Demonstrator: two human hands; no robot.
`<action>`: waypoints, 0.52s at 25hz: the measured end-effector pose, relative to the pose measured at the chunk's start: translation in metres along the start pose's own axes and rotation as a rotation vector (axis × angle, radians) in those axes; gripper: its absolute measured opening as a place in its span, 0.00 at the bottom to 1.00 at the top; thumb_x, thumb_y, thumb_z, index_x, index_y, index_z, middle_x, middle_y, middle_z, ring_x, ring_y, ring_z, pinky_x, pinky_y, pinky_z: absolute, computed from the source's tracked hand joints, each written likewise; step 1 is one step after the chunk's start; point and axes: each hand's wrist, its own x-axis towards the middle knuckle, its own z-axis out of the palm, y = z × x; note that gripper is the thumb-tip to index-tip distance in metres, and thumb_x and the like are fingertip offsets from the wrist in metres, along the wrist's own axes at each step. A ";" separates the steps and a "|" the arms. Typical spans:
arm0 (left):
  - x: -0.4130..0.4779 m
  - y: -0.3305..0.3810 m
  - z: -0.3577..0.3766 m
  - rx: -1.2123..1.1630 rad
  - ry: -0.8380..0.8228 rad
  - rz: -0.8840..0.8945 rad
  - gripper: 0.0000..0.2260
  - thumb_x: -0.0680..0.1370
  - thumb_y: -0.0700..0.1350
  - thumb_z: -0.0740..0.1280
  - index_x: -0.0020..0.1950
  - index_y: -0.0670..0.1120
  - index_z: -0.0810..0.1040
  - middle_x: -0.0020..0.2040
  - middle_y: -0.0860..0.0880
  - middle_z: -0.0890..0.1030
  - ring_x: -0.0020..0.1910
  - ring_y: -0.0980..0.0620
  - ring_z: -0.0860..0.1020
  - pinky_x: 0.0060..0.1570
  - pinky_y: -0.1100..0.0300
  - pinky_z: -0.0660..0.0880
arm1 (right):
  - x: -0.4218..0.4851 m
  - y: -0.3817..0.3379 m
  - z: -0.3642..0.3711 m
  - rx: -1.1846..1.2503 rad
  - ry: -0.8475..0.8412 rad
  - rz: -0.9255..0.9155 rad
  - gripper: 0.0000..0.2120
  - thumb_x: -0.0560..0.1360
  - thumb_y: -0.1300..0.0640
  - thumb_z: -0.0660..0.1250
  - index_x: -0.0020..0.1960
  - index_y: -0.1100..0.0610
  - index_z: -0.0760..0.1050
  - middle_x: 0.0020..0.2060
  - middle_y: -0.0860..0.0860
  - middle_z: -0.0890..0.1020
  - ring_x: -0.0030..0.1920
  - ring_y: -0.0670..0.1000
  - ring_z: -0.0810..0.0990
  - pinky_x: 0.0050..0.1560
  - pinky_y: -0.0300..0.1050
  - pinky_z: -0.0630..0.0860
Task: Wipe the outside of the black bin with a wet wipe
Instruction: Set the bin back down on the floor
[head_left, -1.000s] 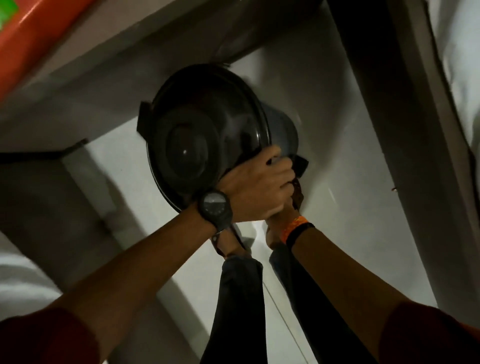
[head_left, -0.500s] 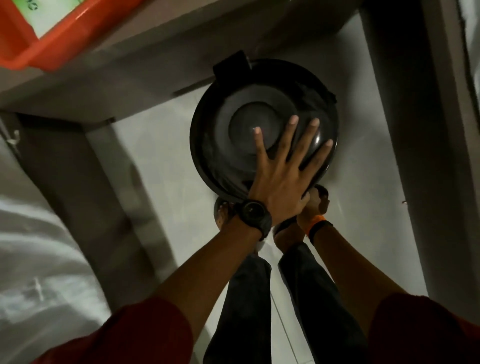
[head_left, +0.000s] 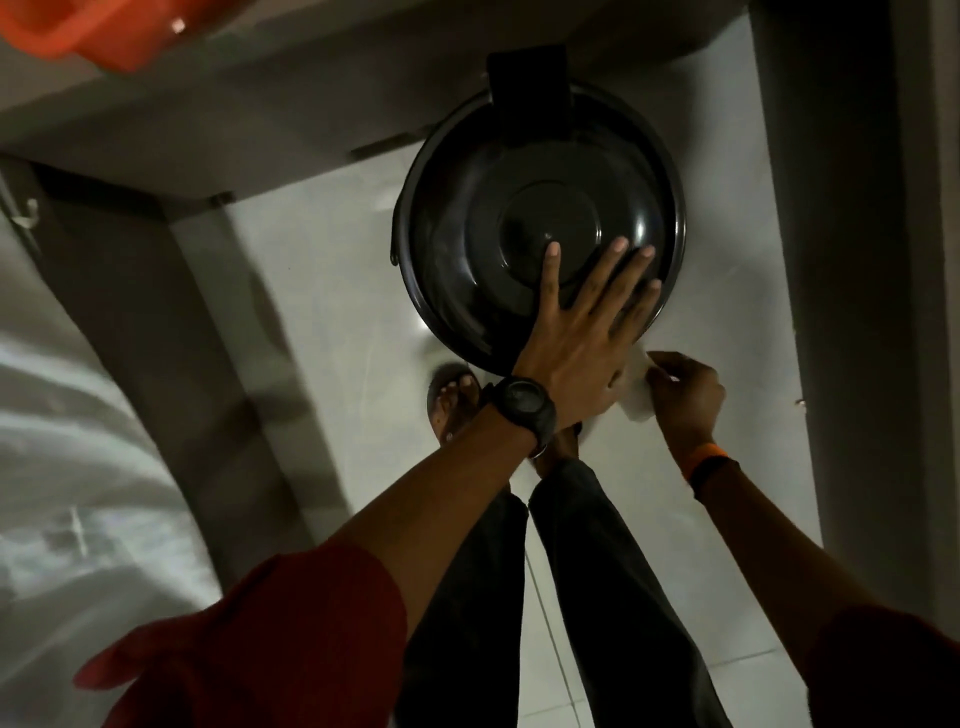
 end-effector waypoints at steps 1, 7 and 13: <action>-0.003 -0.007 -0.008 -0.059 0.017 -0.038 0.39 0.76 0.60 0.64 0.80 0.48 0.51 0.82 0.43 0.50 0.82 0.40 0.49 0.74 0.26 0.52 | -0.006 0.001 -0.010 0.082 -0.004 0.030 0.12 0.80 0.65 0.65 0.60 0.63 0.83 0.58 0.60 0.85 0.60 0.60 0.83 0.59 0.44 0.77; -0.034 -0.091 -0.061 -0.171 0.200 -0.302 0.32 0.77 0.60 0.58 0.79 0.47 0.59 0.81 0.44 0.59 0.81 0.41 0.54 0.77 0.33 0.55 | -0.055 -0.032 -0.071 0.561 -0.144 0.067 0.11 0.79 0.65 0.66 0.45 0.53 0.83 0.52 0.51 0.83 0.52 0.50 0.80 0.48 0.42 0.78; -0.046 -0.153 -0.116 -0.132 0.228 -0.420 0.30 0.82 0.63 0.49 0.79 0.48 0.59 0.81 0.45 0.58 0.82 0.44 0.52 0.79 0.34 0.50 | -0.070 -0.078 -0.087 0.631 -0.003 0.104 0.12 0.78 0.67 0.67 0.42 0.53 0.81 0.46 0.48 0.83 0.56 0.54 0.80 0.58 0.50 0.81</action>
